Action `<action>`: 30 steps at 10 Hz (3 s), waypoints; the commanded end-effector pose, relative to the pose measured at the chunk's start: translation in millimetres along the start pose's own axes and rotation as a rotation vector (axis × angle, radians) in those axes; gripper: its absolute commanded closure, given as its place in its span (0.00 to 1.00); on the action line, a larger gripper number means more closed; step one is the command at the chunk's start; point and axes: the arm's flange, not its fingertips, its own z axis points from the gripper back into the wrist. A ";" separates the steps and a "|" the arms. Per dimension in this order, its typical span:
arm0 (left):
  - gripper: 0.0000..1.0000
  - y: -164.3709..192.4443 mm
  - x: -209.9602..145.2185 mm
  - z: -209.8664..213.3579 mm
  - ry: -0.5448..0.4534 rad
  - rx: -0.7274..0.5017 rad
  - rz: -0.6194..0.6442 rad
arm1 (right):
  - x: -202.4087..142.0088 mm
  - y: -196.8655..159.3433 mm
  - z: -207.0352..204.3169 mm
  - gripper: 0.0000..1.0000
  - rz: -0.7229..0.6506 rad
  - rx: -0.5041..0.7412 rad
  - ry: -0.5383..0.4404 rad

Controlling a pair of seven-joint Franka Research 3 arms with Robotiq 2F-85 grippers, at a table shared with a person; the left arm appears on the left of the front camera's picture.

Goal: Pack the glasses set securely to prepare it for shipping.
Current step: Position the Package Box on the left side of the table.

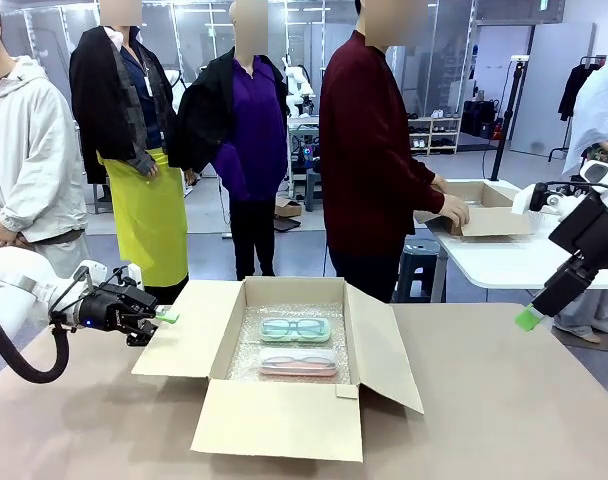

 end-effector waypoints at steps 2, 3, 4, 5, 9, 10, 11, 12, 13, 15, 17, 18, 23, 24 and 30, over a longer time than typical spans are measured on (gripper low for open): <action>1.00 -7.7 -0.5 2.6 -0.017 -0.035 0.010 | -0.1 2.0 1.6 0.00 -0.004 -0.005 0.006; 1.00 -7.5 0.9 4.0 -0.016 -0.049 0.032 | -0.1 2.0 1.6 0.00 -0.004 -0.005 0.006; 1.00 -7.6 1.6 5.2 -0.024 -0.043 0.024 | -0.1 2.0 1.6 0.00 -0.004 -0.005 0.006; 1.00 -9.4 0.5 5.1 -0.026 -0.041 0.015 | -0.1 2.0 1.6 0.00 -0.004 -0.005 0.006; 1.00 -27.4 0.6 26.1 -0.014 0.045 0.047 | -0.1 2.0 1.6 0.00 -0.004 -0.005 0.006; 1.00 -36.5 2.3 39.6 -0.046 0.044 0.046 | -0.1 2.0 1.6 0.00 -0.004 -0.005 0.006; 1.00 -38.9 3.7 52.3 -0.073 0.049 0.067 | -0.1 2.0 1.6 0.00 -0.004 -0.005 0.006; 1.00 -39.0 2.1 66.0 -0.098 0.083 0.070 | -0.1 2.0 1.6 0.00 -0.004 -0.005 0.006; 1.00 -40.5 0.2 83.1 -0.107 0.102 0.076 | -0.1 2.0 1.6 0.00 -0.004 -0.005 0.006; 1.00 -37.5 -5.7 124.4 -0.071 0.093 0.122 | -0.1 2.0 1.6 0.00 -0.004 -0.005 0.006; 1.00 -31.1 -15.2 154.5 -0.042 0.156 0.137 | -0.1 2.0 1.6 0.00 -0.004 -0.005 0.006; 1.00 -30.0 -18.8 170.5 -0.044 0.208 0.140 | -0.1 2.0 1.6 0.00 -0.004 -0.005 0.006; 1.00 -39.4 -44.1 233.5 -0.039 0.354 0.150 | -0.1 2.0 1.6 0.00 -0.004 -0.005 0.006; 1.00 -47.3 -51.2 244.9 -0.040 0.365 0.141 | -0.1 2.0 1.6 0.00 -0.004 -0.005 0.006; 1.00 -63.7 -56.8 259.5 0.013 0.465 0.157 | -0.1 2.0 1.6 0.00 -0.004 -0.005 0.006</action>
